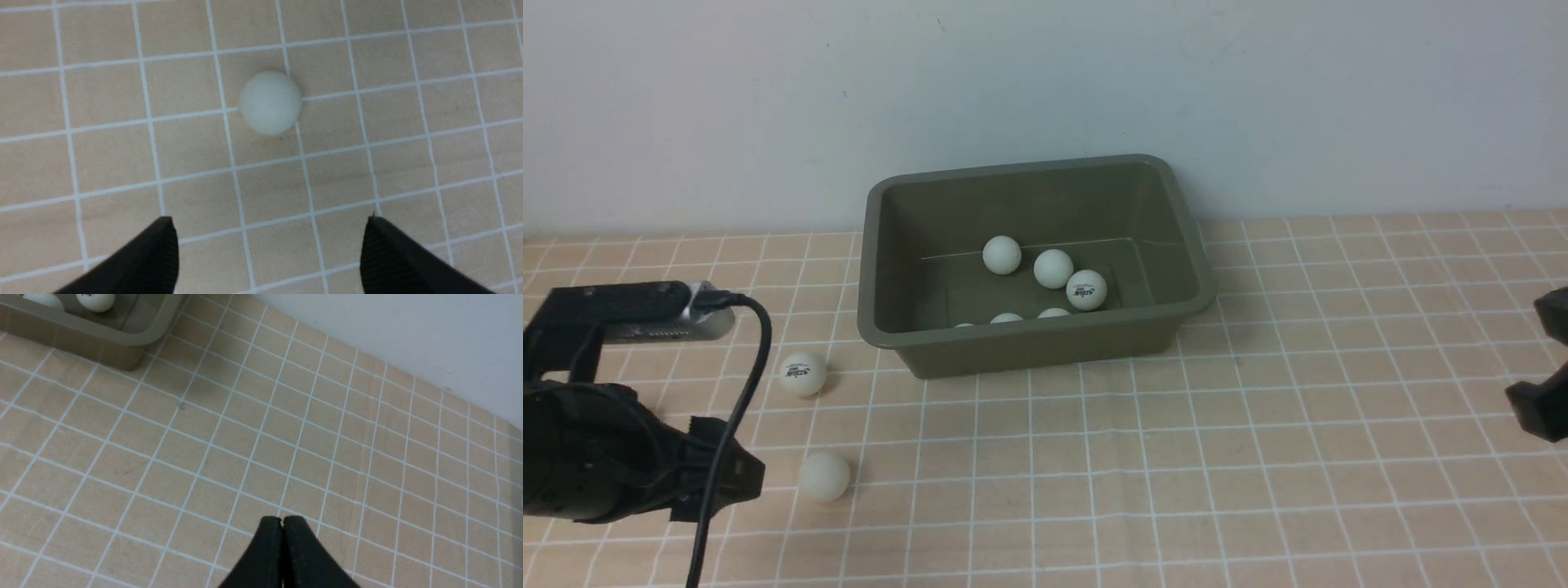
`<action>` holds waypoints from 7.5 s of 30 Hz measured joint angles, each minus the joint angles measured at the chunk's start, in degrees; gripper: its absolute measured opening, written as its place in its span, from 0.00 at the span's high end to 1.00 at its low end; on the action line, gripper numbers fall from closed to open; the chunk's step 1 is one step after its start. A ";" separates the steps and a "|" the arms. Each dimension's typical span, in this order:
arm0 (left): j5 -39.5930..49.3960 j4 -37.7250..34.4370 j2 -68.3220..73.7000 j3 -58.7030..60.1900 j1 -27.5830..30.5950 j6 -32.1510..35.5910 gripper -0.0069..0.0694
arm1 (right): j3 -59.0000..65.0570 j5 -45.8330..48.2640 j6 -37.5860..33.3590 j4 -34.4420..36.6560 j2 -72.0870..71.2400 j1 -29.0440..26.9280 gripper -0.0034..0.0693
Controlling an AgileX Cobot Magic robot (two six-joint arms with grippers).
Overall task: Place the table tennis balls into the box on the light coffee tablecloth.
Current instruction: 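Reach for and grasp a ping pong ball on the table beside the basket, then drop the ball into the bin, then reach for and grasp a ping pong ball on the table beside the basket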
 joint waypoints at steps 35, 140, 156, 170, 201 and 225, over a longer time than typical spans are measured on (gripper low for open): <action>-7.28 -22.33 28.65 -8.68 0.00 30.02 0.20 | 0.02 -0.76 0.05 0.71 -2.81 0.00 0.98; -13.30 -51.99 43.68 -39.55 -11.85 58.57 0.46 | 0.02 -3.55 0.91 2.83 -2.81 0.00 0.98; 10.46 -5.86 22.40 -39.50 9.37 12.02 0.46 | 0.02 -4.10 1.17 2.83 -2.81 0.00 0.98; 22.40 20.14 27.44 -39.50 12.73 -5.65 0.46 | 0.02 -7.61 1.17 2.83 -2.81 0.00 0.98; 14.67 27.00 39.39 -39.50 12.73 -9.52 0.32 | 0.02 -7.78 1.28 2.83 -2.81 0.00 0.98; 10.26 25.62 47.69 -39.50 12.73 -9.52 0.28 | 0.02 -7.80 1.28 2.78 -2.81 0.00 0.98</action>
